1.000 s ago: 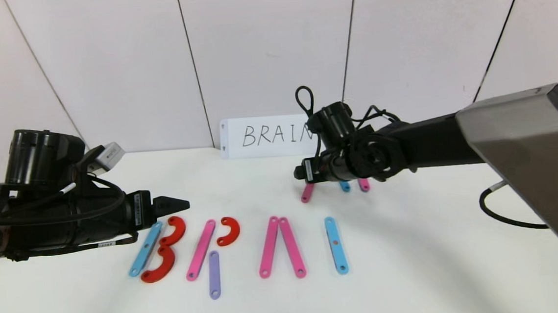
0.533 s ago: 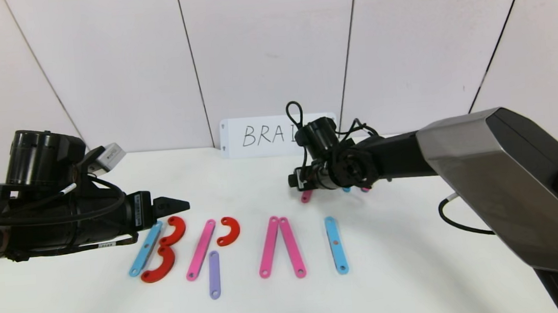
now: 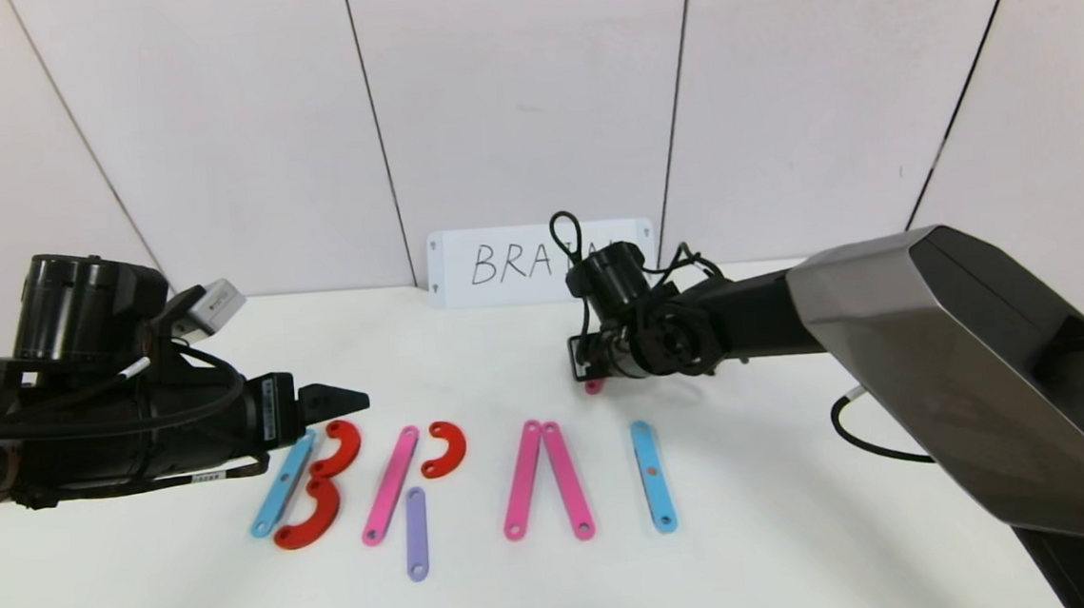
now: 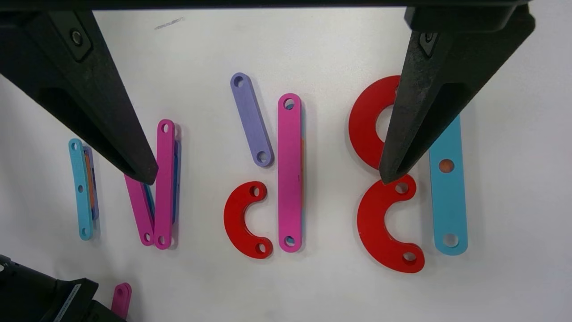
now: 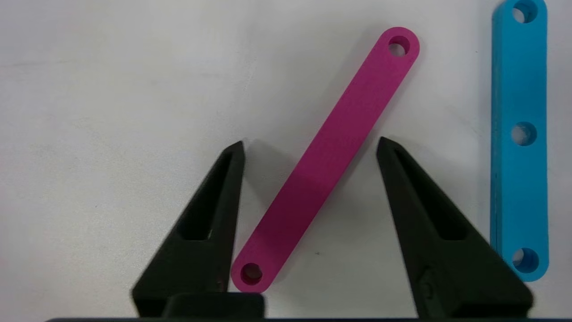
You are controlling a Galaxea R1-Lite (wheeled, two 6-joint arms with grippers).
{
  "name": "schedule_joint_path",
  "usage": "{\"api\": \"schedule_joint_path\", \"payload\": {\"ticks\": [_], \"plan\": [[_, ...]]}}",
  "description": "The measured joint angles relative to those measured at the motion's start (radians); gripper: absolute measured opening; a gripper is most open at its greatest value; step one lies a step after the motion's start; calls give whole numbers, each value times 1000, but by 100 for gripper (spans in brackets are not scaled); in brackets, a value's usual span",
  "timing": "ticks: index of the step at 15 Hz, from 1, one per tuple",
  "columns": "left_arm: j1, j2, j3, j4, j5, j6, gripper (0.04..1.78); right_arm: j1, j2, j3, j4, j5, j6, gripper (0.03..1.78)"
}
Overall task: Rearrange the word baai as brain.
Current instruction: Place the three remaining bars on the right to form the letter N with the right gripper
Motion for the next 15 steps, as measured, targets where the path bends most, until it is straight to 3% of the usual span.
{"api": "schedule_joint_path", "payload": {"ticks": [2, 4, 10, 15], "plan": [[0, 0, 2, 0, 0, 1, 173, 0, 1, 0, 0, 1, 1, 53], [0, 0, 3, 0, 0, 1, 173, -1, 1, 2, 0, -2, 1, 31], [0, 3, 5, 0, -1, 1, 173, -7, -51, 53, 0, -13, 4, 28], [0, 4, 6, 0, 0, 1, 173, -12, -251, 283, -31, -30, 11, 28]]}}
